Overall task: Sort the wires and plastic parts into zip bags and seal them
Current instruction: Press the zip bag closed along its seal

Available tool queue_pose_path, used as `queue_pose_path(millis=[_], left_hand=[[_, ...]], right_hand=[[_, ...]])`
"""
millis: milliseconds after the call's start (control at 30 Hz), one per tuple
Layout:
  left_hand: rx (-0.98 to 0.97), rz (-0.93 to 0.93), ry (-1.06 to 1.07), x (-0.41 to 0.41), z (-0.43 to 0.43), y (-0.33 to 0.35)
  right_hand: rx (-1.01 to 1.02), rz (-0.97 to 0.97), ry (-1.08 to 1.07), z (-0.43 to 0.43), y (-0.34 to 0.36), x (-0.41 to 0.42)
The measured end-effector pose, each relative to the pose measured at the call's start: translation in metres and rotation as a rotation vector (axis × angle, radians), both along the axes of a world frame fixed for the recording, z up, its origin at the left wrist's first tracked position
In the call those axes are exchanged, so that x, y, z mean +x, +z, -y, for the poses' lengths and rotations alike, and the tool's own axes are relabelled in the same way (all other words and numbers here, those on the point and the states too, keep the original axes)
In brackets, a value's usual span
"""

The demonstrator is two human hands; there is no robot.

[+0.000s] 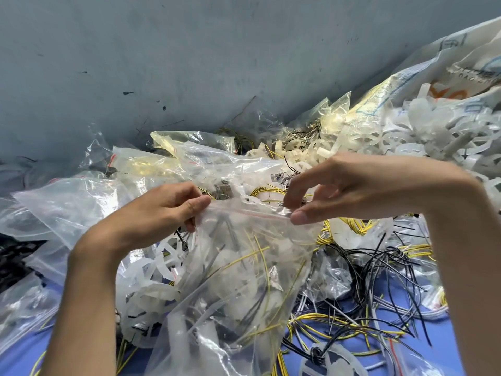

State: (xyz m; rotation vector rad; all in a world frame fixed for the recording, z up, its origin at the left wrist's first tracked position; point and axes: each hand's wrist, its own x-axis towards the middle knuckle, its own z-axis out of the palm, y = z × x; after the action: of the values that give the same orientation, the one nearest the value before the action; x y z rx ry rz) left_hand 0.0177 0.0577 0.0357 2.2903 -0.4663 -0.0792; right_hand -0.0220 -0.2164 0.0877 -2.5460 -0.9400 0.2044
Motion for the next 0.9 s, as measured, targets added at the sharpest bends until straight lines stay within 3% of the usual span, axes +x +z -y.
queue_pose_path(millis=[333,467,700,900], left_hand=[[-0.025,-0.033,-0.022,0.001,-0.007,-0.004],[-0.037,0.159,0.009,0.0,-0.011,0.0],[-0.359,0.622,0.182,-0.004,-0.006,0.018],[-0.489,0.781,0.338,-0.02,0.016,0.035]], right_hand=[[0.053,-0.256,-0.058,0.004,-0.01,0.009],[0.114,-0.17,-0.061,0.004,-0.01,0.01],[0.444,0.022,-0.152,0.007,-0.006,0.014],[0.447,0.336,-0.336,0.004,-0.006,0.026]])
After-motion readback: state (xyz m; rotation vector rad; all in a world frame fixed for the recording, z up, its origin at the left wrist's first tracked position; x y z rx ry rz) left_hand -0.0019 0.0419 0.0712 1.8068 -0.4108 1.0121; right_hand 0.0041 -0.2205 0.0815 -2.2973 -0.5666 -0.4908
